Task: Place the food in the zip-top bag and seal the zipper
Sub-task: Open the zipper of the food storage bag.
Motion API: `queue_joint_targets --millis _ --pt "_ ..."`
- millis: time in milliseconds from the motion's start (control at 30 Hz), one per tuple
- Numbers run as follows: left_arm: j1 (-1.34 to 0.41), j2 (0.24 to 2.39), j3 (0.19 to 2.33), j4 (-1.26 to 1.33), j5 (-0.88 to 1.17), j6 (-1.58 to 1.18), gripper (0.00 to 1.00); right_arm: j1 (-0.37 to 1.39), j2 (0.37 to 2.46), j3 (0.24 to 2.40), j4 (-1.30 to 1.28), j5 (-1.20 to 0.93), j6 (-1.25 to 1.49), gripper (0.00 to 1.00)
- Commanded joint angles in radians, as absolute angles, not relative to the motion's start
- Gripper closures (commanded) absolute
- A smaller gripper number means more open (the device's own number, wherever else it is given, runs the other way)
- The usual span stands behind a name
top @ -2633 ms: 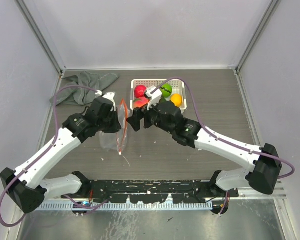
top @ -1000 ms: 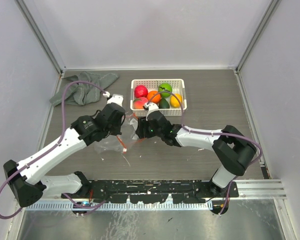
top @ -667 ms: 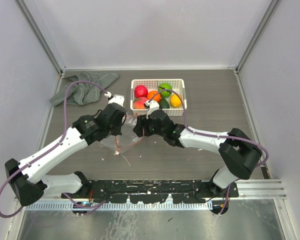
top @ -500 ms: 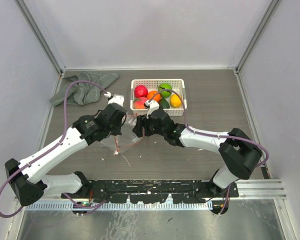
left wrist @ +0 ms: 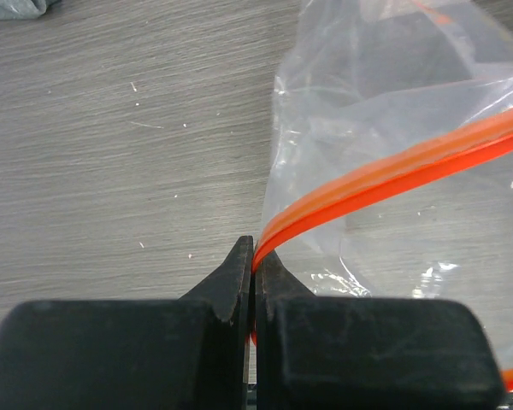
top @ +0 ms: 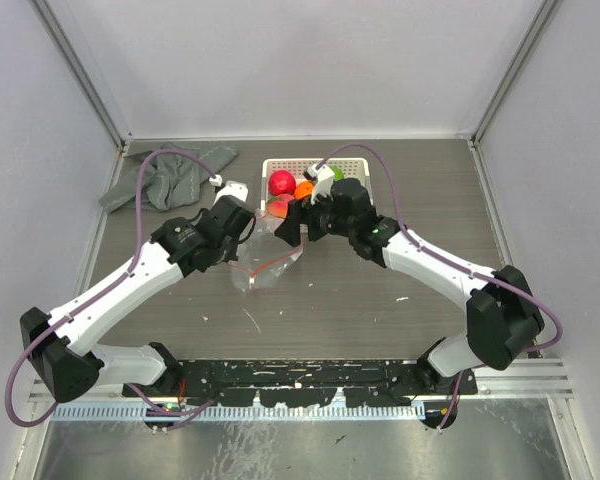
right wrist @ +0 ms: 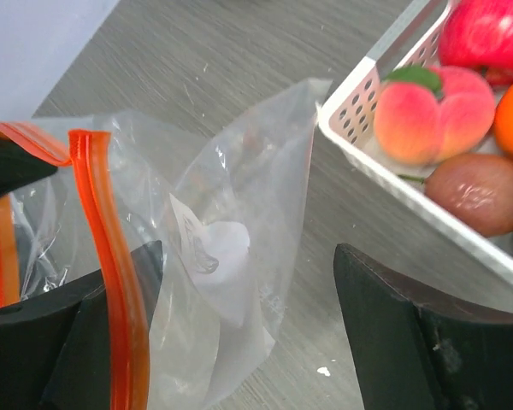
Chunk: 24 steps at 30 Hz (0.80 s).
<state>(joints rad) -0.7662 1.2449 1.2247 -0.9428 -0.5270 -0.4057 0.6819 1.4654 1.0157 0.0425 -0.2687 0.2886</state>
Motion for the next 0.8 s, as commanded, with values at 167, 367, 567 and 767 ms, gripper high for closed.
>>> queue_joint_targets --millis 167,367,567,767 --pt "-0.725 1.235 1.289 -1.017 -0.591 -0.37 1.0 0.614 1.454 1.136 -0.014 -0.537 0.173 0.08" --pt "-0.724 1.185 1.322 -1.065 -0.589 -0.358 1.0 0.621 1.55 1.126 0.172 -0.711 0.319 0.07" --pt "-0.724 1.132 1.326 -1.069 -0.549 -0.37 1.0 0.682 1.695 1.139 0.249 -0.614 0.393 0.15" --pt "-0.723 1.107 1.258 -1.028 -0.525 -0.385 1.0 0.713 1.783 1.14 0.351 -0.557 0.483 0.15"
